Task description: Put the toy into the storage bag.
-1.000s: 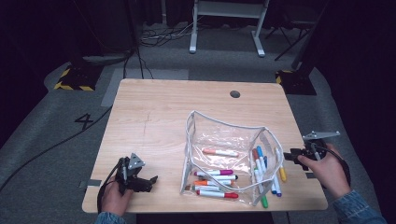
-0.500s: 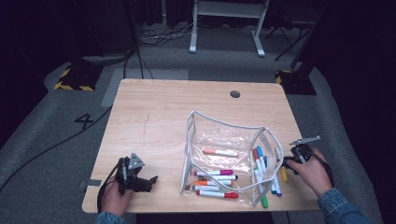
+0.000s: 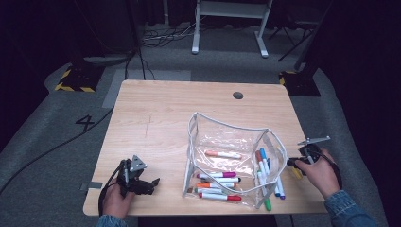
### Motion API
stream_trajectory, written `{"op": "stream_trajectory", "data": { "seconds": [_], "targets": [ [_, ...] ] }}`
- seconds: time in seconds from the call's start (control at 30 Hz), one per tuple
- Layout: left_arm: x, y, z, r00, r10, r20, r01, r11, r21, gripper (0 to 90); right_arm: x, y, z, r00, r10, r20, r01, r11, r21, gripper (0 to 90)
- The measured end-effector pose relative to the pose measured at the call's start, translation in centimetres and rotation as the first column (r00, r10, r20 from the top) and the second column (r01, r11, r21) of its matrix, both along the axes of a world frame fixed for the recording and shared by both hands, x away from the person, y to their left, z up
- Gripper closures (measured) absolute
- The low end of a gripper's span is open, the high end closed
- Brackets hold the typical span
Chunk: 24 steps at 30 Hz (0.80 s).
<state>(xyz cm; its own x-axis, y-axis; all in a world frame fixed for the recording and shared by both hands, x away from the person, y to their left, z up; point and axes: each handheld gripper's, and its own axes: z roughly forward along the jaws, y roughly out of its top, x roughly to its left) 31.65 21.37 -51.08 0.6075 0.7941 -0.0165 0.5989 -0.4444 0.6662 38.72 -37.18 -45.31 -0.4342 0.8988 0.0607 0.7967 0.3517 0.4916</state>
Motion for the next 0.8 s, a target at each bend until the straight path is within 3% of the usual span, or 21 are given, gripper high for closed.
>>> {"op": "stream_trajectory", "data": {
  "seconds": [0.33,0.8],
  "targets": [
    [0.0,0.0,0.0,1.0000,0.000,0.000,0.000,1.0000,0.000,0.0,-1.3,0.3,5.6,0.9969,0.042,0.067,-0.046,0.997,0.059,76.8],
    [0.0,0.0,0.0,1.0000,0.001,0.001,-0.001,1.0000,0.000,0.0,-3.1,1.8,12.7,0.9791,0.142,0.145,-0.157,0.983,0.096,76.8]
  ]
}}
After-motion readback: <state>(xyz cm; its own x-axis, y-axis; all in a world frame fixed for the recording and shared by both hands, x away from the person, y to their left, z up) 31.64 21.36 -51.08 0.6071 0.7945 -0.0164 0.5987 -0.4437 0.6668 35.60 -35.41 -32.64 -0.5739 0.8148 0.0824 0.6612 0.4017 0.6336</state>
